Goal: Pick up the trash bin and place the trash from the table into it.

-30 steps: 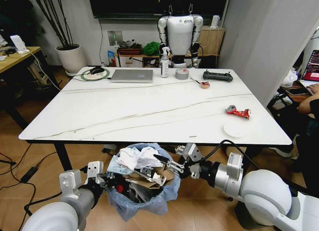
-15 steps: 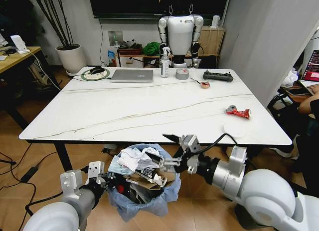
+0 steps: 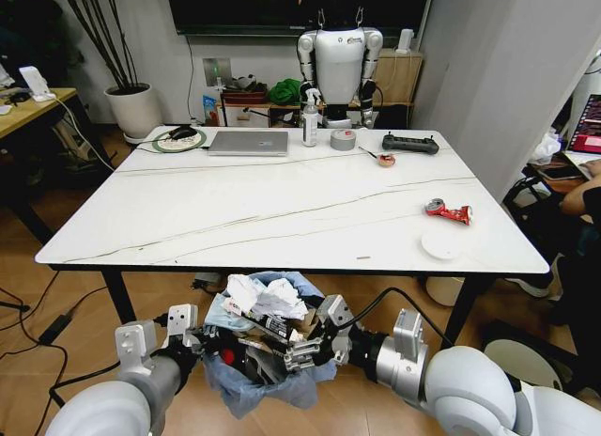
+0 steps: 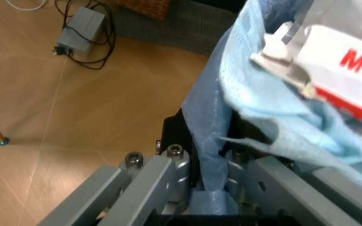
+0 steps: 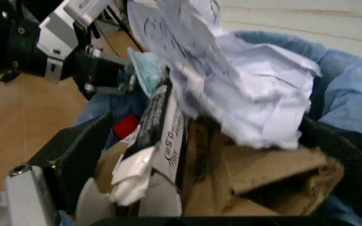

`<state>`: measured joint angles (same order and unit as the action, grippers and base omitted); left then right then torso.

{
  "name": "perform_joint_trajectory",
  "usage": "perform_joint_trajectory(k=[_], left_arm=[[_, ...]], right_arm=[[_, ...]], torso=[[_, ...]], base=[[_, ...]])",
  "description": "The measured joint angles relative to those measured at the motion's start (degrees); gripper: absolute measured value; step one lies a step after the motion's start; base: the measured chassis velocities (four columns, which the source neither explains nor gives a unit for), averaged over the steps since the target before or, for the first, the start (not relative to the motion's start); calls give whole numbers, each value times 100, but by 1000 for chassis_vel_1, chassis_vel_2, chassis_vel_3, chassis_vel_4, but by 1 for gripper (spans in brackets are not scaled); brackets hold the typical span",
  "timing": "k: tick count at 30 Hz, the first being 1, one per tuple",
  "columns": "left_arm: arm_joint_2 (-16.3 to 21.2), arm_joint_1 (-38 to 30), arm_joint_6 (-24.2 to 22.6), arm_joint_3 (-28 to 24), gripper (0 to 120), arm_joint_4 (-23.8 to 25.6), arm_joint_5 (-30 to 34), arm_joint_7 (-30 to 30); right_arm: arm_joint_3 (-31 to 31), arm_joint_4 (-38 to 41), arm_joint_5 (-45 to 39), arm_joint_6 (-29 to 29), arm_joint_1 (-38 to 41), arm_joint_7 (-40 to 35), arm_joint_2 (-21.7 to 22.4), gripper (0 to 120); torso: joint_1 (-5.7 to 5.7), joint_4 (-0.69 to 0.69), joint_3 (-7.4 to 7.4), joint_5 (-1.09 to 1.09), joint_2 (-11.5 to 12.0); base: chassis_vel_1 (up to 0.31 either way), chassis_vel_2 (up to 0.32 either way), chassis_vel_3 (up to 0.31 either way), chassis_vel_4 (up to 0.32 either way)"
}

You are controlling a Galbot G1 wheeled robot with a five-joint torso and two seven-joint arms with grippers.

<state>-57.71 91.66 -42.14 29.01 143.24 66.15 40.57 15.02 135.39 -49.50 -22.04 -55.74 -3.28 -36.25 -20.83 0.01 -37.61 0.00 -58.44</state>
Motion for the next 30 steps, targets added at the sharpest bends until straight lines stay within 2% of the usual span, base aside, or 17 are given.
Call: perform_joint_trajectory(k=[7, 15, 23, 30], left_arm=[[-50, -2, 0, -18, 2, 0, -14, -4], [-133, 16, 0, -41, 2, 0, -100, -38], [-172, 99, 0, -34, 2, 0, -159, -57], [-200, 178, 0, -7, 2, 0, -169, -57]], right_arm=[[113, 14, 1, -140, 136, -124, 55, 100], [-438, 260, -211, -113, 83, -266, 136, 100], [-691, 491, -317, 15, 61, -545, 187, 100], [-1070, 551, -259, 368, -29, -1336, -60, 100]], torso=[[0, -1, 0, 0, 0], [0, 0, 0, 0, 0], [0, 0, 0, 0, 0], [0, -1, 0, 0, 0]], base=[[0, 0, 0, 0], [0, 0, 0, 0], [0, 0, 0, 0], [0, 0, 0, 0]])
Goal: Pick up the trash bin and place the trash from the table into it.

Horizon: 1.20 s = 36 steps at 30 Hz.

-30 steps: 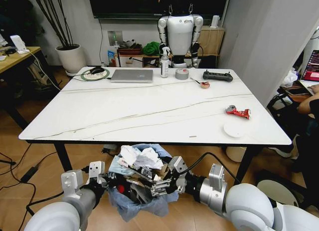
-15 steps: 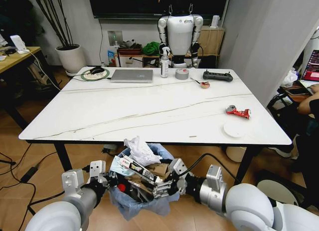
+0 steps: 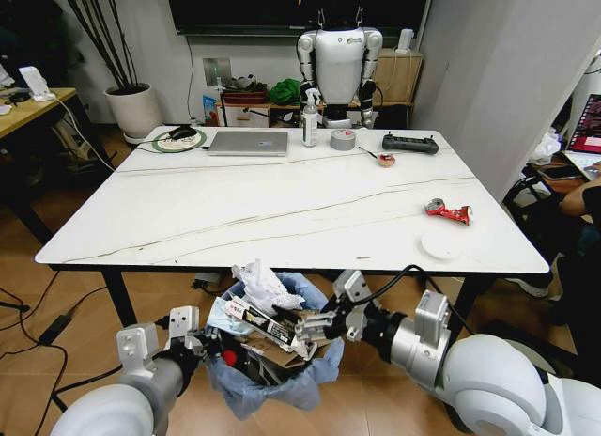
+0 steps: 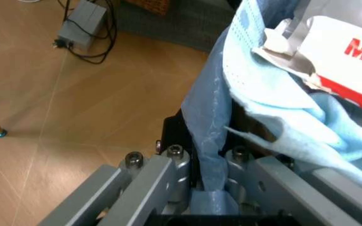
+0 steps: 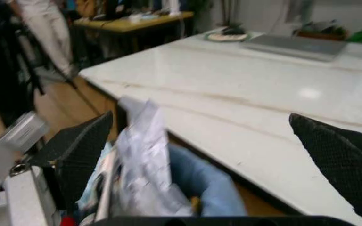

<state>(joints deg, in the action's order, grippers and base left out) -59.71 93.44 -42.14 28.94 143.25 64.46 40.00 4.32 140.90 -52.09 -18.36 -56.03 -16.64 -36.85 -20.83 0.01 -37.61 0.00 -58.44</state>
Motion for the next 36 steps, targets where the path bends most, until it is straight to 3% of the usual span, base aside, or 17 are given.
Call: perform_joint_trajectory(k=[6, 9, 12, 14, 16, 20, 26, 36], left_arm=[[-10, 63, 0, 20, 2, 0, -27, 2], [-22, 87, 0, 19, 2, 0, -32, 2], [-43, 109, 0, 12, 2, 0, -34, 2], [-44, 110, 0, 11, 2, 0, -35, 2], [-73, 135, 0, -16, 2, 0, -88, -4], [-82, 166, 0, -21, 2, 0, -154, -42], [-82, 190, 0, -5, 2, 0, -157, -51], [-125, 200, 0, -15, 2, 0, -167, -68]], right_arm=[[-916, -95, 248, 42, -367, -443, -417, 100], [-1768, -84, 381, -194, -900, -642, -955, 100], [-2382, -83, 1033, -296, -1634, -636, -1420, 100], [-2398, -83, 1063, -297, -1661, -632, -1439, 100], [-2735, -121, 1853, -298, -2280, -460, -1951, 100], [-2851, -246, 2363, -270, -2565, -248, -2630, 100], [-2854, -340, 2541, -229, -2719, -96, -3077, 100], [-2859, -414, 2556, -180, -2801, -30, -3203, 100]], torso=[[0, 0, 0, 0, 0], [0, -1, 0, 0, 0], [0, 1, 0, 1, 0], [0, 1, 0, 0, 0], [1, 2, 0, -1, 0], [1, 1, 1, 0, -1], [1, 0, 0, 0, 0], [1, 0, 0, -2, 0]], base=[[0, 0, 0, 0], [0, 0, 0, 0], [0, 0, 0, 0], [0, 0, 0, 0], [0, 0, 0, 0], [0, 0, 0, 0], [0, 0, 0, 0], [-26, -29, 34, 34]])
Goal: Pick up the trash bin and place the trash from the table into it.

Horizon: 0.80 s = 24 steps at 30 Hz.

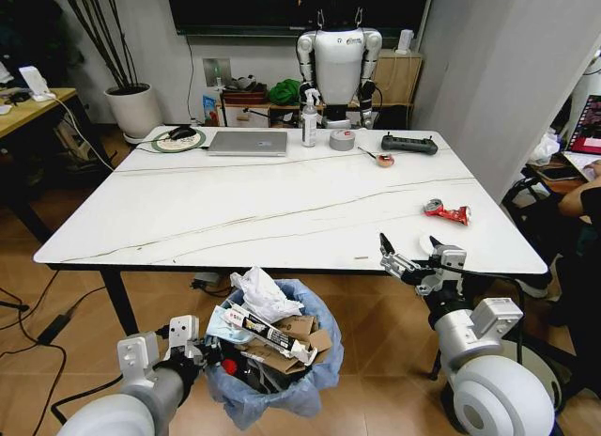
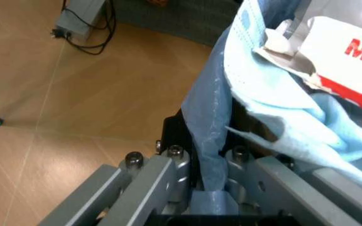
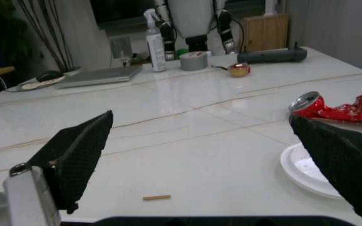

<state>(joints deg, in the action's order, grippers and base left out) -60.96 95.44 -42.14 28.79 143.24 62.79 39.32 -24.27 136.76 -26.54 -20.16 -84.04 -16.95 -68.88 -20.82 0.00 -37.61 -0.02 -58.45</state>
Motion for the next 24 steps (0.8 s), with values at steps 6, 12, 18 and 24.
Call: perform_joint_trajectory(k=[6, 12, 18, 24], left_arm=[[-5, 1, 0, -16, 2, 0, 0, -17], [-17, 23, 0, -21, 2, 0, -3, -22], [-6, 47, 0, -9, 2, 0, 0, -21], [33, 85, 0, 15, 2, 0, 14, -13]], right_arm=[[-11, -16, -15, -2, -63, 0, -1, 100], [-128, 6, -96, -2, -76, -2, 152, 100], [-129, -51, -387, -69, 80, -180, 356, 100], [-45, -323, -1302, -274, 578, -930, 779, 100]], torso=[[-1, 1, -1, 1, 0], [-1, -1, -1, 2, 0], [-1, 0, -1, 1, 0], [-1, 2, -1, 4, 0]], base=[[-105, -108, 92, 93], [-109, -103, 128, 118], [-137, -151, 132, 129], [-141, -148, 126, 146]])
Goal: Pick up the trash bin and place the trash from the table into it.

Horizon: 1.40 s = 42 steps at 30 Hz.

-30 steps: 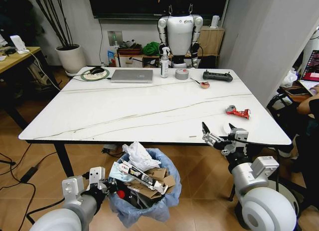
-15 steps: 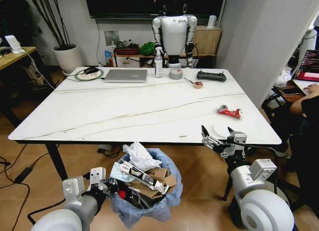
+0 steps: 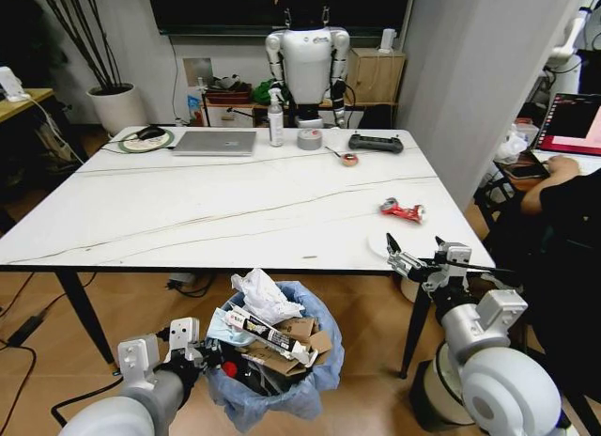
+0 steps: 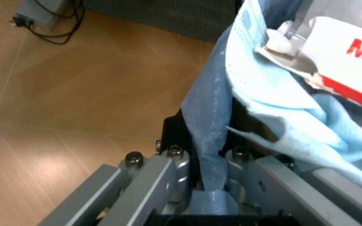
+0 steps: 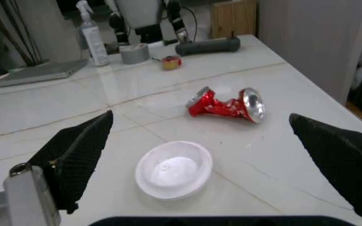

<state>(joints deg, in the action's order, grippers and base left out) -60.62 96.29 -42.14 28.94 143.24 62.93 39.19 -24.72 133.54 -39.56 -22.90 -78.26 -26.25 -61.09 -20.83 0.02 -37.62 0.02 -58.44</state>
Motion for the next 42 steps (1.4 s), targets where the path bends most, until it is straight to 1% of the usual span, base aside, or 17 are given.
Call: perform_joint_trajectory(k=[3, 6, 7, 12, 13, 15, 19, 20, 26, 31, 33, 42], left_arm=[[50, -13, 0, 22, 2, 0, 36, 15], [58, -16, 0, 21, 2, 0, 45, 20], [58, -16, 0, 21, 2, 0, 45, 20], [66, -45, 0, 3, 2, 0, 37, 22], [69, -57, 0, 0, 2, 0, 35, 22], [69, -61, 0, -4, 2, 0, 32, 23], [48, -73, 0, -11, 2, 0, 15, 21], [48, -73, 0, -11, 2, 0, 15, 21], [34, -111, 0, 4, 2, 0, 12, 5], [28, -140, 0, 5, 2, 0, 13, -4], [27, -139, 0, 8, 2, 0, 14, -10], [42, -131, 0, 44, 2, 0, 23, -17]], right_arm=[[123, -160, -844, -223, 439, -495, 316, 100], [234, -379, -1049, -297, 710, -596, 520, 100], [234, -379, -1049, -297, 710, -596, 520, 100], [503, -646, -1515, -620, 1153, -945, 812, 100], [569, -717, -1667, -755, 1276, -1046, 924, 100], [598, -740, -1757, -824, 1330, -1109, 974, 100], [802, -826, -2417, -1032, 1609, -1544, 1149, 100], [802, -826, -2417, -1032, 1609, -1544, 1149, 100], [1019, -934, -3124, -1041, 1880, -1917, 1238, 99], [1157, -1004, -3258, -1042, 2027, -2054, 1261, 98], [1230, -1099, -3296, -1036, 2092, -2058, 1268, 94], [1384, -1319, -3313, -1017, 2208, -2052, 1278, 86]], torso=[[0, -1, 0, -1, 0], [0, -2, 0, -2, 0], [0, -2, 0, -2, 0], [0, -3, 0, -3, 0], [0, -2, 0, -1, 0], [0, -2, 0, -2, 0], [0, 0, 0, -1, 0], [0, 0, 0, -1, 0], [0, -1, 0, -2, 0], [0, -1, 0, -2, 0], [0, -1, 0, -2, 0], [0, -1, 0, -2, 0]], base=[[-73, -55, 53, 49], [6, 16, -3, -8], [70, 33, -19, -30], [39, 31, -15, -15], [0, 0, 0, 0], [0, 0, 0, 0], [0, 0, 0, 0], [0, 0, 0, 0], [0, 0, 0, 0], [0, 0, 0, 0], [0, 0, 0, 0], [0, 0, 0, 0]])
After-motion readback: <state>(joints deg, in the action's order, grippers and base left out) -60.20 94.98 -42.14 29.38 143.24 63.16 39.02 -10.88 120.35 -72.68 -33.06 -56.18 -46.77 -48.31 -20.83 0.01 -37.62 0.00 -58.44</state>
